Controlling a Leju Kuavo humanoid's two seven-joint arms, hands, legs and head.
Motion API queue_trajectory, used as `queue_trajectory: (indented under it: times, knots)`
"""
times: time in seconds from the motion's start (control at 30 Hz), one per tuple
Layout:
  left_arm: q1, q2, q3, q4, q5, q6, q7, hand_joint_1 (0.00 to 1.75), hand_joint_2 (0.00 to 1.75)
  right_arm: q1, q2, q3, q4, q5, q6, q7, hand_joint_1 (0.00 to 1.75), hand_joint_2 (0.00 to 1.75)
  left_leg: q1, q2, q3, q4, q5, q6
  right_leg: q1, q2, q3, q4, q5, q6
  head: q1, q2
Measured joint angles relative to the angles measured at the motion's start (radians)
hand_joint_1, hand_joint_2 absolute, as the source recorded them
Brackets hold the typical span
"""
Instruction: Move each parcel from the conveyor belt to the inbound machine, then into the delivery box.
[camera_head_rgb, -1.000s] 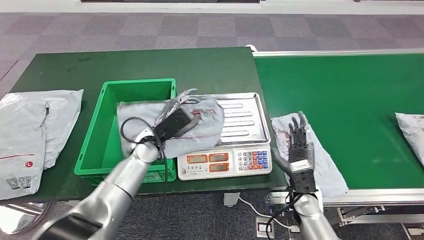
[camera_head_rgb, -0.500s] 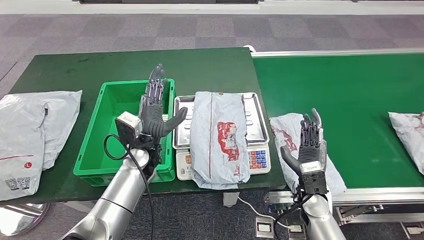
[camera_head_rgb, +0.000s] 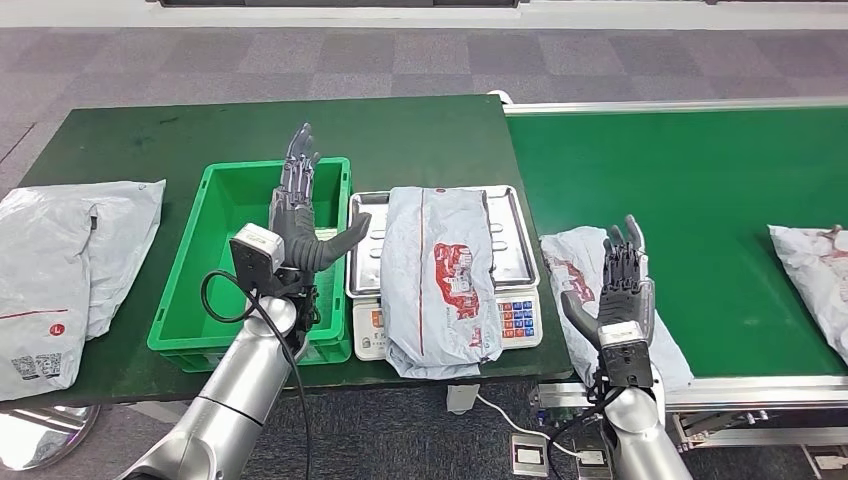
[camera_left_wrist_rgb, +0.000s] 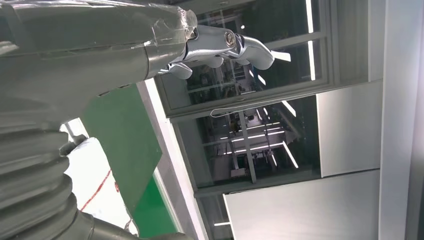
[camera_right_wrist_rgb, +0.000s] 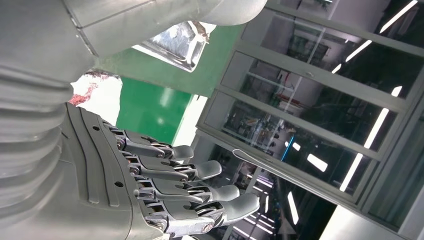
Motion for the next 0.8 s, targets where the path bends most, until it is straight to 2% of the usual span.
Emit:
queue_trajectory:
  times: [0.23,0.4,0.43,0.5,0.6,0.67,0.8]
  knots:
    - [0.000,0.000,0.000,0.000,-0.001,0.002,0.000,0.00,1.75,0.000,0.001,-0.001,0.000,0.000,0.000,0.000,0.00,1.75,0.000,0.000,0.000,0.000,0.000,0.000,0.000,0.000,0.000,0.000,0.000,0.000,0.000,0.000]
    - [-0.004,0.001,-0.003,0.004,-0.020,0.139,0.000,0.00,1.75,-0.014,0.002,-0.004,0.003,0.013,0.006,0.000,0.00,1.75,0.000,0.001,0.000,0.000,0.000,0.000,0.000,0.000,0.000,0.000,0.000,0.000,0.000,0.000]
    - [-0.006,0.001,-0.007,0.005,-0.021,0.128,0.000,0.00,1.75,-0.019,0.003,-0.006,0.006,0.018,0.012,0.000,0.00,1.75,0.000,0.001,0.000,0.000,0.000,0.000,0.000,0.000,-0.001,0.000,0.000,0.000,0.000,0.000]
    - [-0.017,0.000,-0.034,0.028,-0.070,0.030,0.010,0.00,1.75,-0.026,0.004,-0.015,0.012,0.025,0.025,0.001,0.00,1.75,0.000,-0.002,0.000,0.000,0.000,0.001,0.000,-0.002,0.000,0.000,0.000,0.000,0.000,0.000]
    - [-0.041,-0.017,-0.125,0.124,-0.279,-0.094,0.093,0.00,1.75,-0.030,0.006,-0.037,0.017,0.040,0.043,0.001,0.00,1.75,0.000,-0.006,0.000,0.000,0.001,0.001,-0.001,-0.005,0.001,-0.001,0.000,0.000,0.000,0.000]
    - [-0.047,-0.041,-0.188,0.191,-0.397,-0.110,0.176,0.00,1.75,-0.031,0.009,-0.052,0.018,0.050,0.051,0.001,0.00,1.75,-0.001,-0.005,0.000,0.000,0.000,0.001,-0.001,-0.005,0.001,-0.001,0.000,0.000,0.000,0.000]
    - [-0.071,-0.079,-0.279,0.304,-0.488,-0.156,0.298,0.00,1.75,-0.029,0.019,-0.080,0.020,0.067,0.057,0.001,0.00,1.75,-0.002,-0.003,0.000,0.001,0.000,0.002,-0.002,-0.003,0.000,-0.001,0.000,0.001,0.000,0.000]
